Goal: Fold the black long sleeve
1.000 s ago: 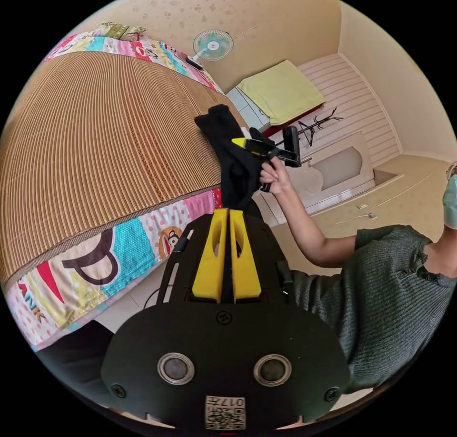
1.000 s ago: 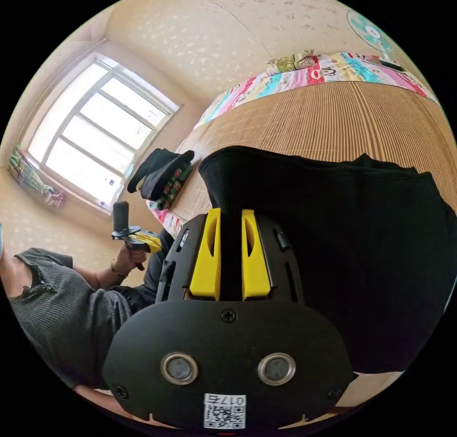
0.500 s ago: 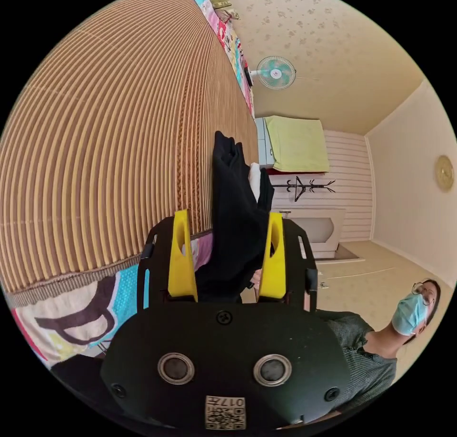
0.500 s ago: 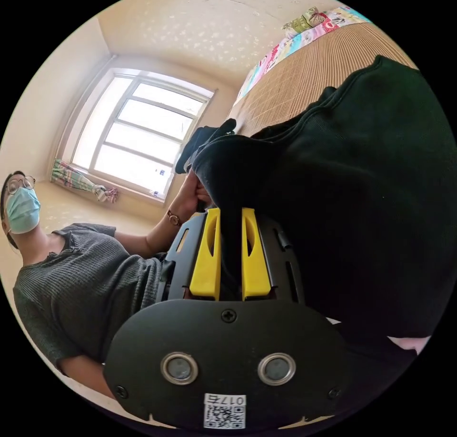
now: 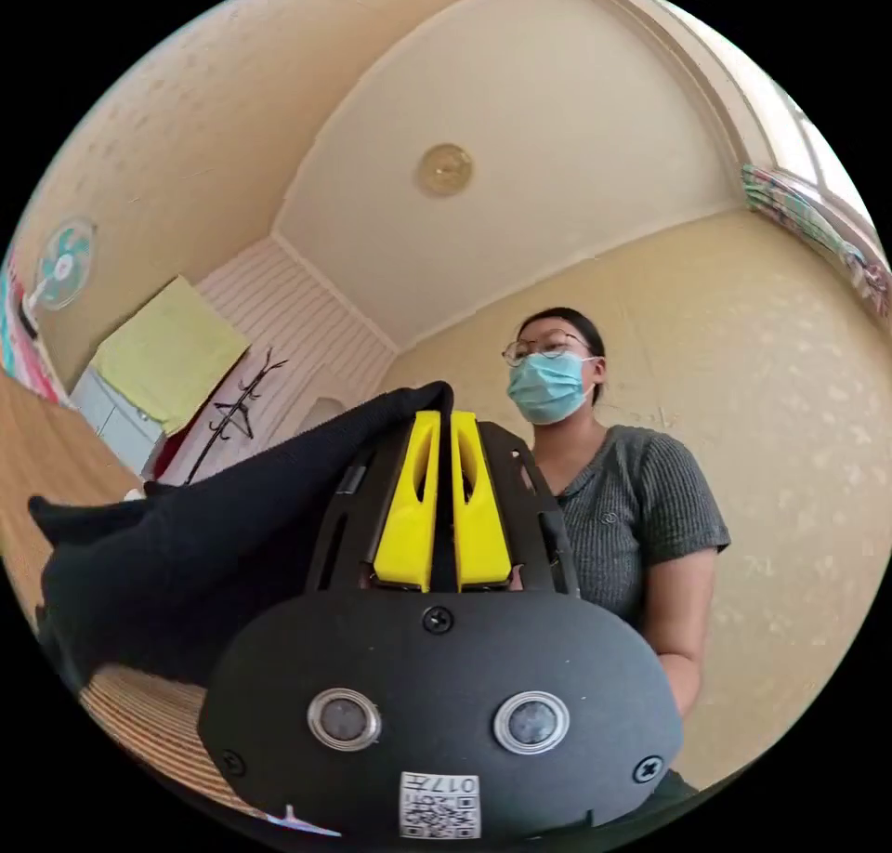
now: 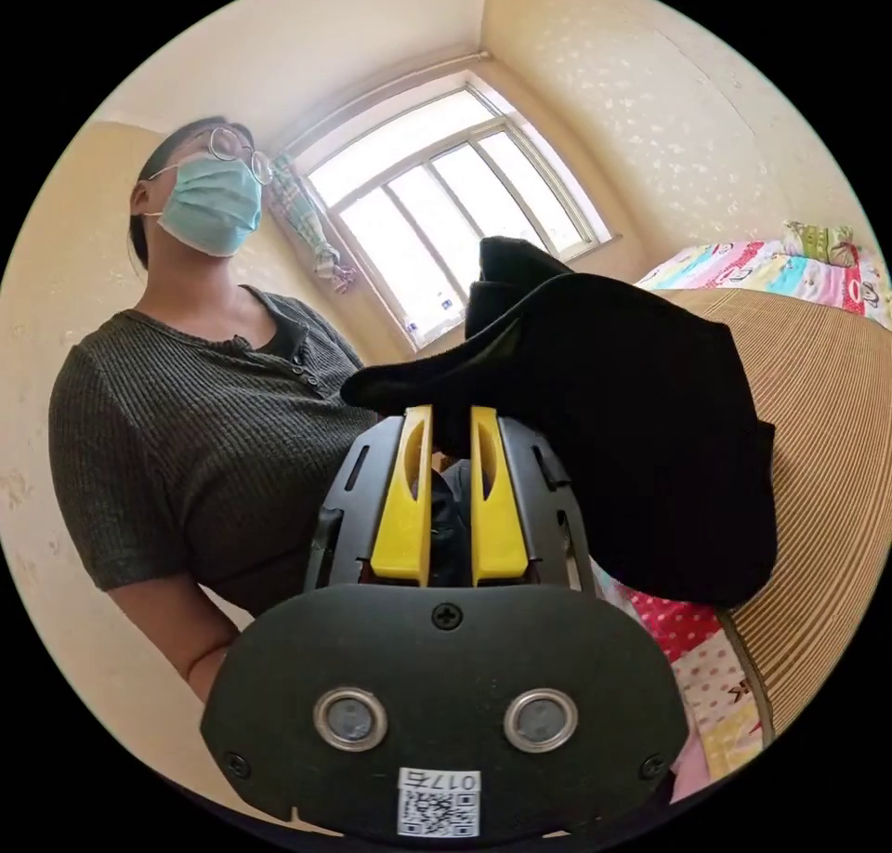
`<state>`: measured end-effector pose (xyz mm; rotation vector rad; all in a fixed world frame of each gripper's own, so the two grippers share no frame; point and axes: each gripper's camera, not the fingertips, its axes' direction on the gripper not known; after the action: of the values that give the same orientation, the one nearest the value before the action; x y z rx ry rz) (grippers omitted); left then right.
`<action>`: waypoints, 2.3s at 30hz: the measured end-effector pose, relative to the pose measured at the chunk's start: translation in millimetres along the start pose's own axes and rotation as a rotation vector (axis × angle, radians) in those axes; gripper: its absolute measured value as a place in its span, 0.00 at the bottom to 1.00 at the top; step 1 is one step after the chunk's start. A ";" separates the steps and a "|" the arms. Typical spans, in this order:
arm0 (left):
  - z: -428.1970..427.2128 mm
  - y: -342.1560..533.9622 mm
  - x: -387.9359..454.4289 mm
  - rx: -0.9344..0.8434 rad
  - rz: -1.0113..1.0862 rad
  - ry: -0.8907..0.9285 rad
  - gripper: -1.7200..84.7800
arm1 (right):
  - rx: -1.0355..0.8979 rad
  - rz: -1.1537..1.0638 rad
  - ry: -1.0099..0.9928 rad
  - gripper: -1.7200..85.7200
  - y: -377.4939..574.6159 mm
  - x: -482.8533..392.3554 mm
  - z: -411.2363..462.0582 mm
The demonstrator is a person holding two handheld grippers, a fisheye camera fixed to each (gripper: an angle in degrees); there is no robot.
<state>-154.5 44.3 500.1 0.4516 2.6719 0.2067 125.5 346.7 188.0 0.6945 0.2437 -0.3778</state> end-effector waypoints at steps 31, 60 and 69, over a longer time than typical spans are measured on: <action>130.7 -42.7 93.2 0.088 0.384 0.702 0.01 | 0.050 0.286 -0.034 0.22 -38.3 129.9 35.8; 287.4 -141.1 36.0 -0.207 0.565 0.830 0.02 | 0.015 -0.014 -0.314 0.24 -93.3 109.1 120.3; 309.8 -168.1 8.4 -0.296 0.520 0.686 0.02 | -0.041 -0.098 -0.348 0.07 -121.4 84.9 95.6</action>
<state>-76.2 -87.2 182.4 1.1372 3.0140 1.0627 160.7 176.1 160.5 0.5663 -0.0445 -0.5776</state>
